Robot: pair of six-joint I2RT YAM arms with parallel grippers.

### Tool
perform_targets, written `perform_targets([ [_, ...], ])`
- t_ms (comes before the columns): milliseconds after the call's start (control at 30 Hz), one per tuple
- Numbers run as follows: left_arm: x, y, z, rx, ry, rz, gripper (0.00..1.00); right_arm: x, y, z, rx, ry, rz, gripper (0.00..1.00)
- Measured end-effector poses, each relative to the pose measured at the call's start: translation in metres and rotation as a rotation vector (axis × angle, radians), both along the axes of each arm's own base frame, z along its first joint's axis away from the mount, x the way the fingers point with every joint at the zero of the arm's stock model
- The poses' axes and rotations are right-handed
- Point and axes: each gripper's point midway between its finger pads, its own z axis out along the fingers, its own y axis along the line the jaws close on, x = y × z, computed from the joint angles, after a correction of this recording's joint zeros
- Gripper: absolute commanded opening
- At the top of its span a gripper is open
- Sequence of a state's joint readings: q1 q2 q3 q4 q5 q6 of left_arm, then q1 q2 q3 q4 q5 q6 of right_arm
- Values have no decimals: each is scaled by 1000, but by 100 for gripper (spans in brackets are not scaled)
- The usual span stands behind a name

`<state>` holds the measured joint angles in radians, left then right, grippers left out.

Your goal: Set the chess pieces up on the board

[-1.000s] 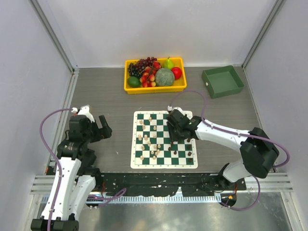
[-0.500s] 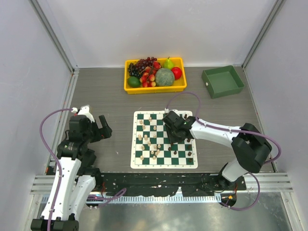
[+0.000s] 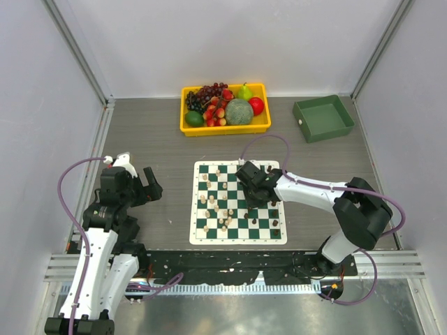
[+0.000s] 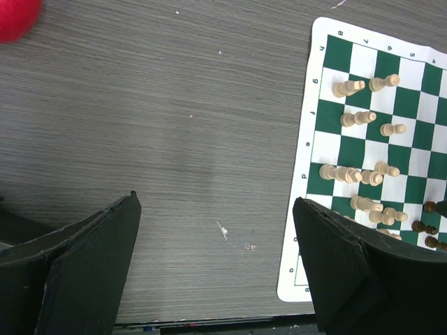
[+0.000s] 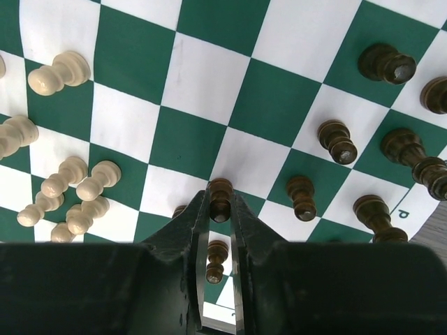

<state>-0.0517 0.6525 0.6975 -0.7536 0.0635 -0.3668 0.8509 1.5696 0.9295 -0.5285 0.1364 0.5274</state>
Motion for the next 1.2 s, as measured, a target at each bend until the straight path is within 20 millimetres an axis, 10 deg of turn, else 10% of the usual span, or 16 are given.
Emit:
perform_targets([
  [467,0,0,0,0,0,0,99,-1,-7,45,85,-98,-31,20],
  [1200,0,0,-2,0,11,-1,99,-21,-47,11,-51,-54,-82,20],
])
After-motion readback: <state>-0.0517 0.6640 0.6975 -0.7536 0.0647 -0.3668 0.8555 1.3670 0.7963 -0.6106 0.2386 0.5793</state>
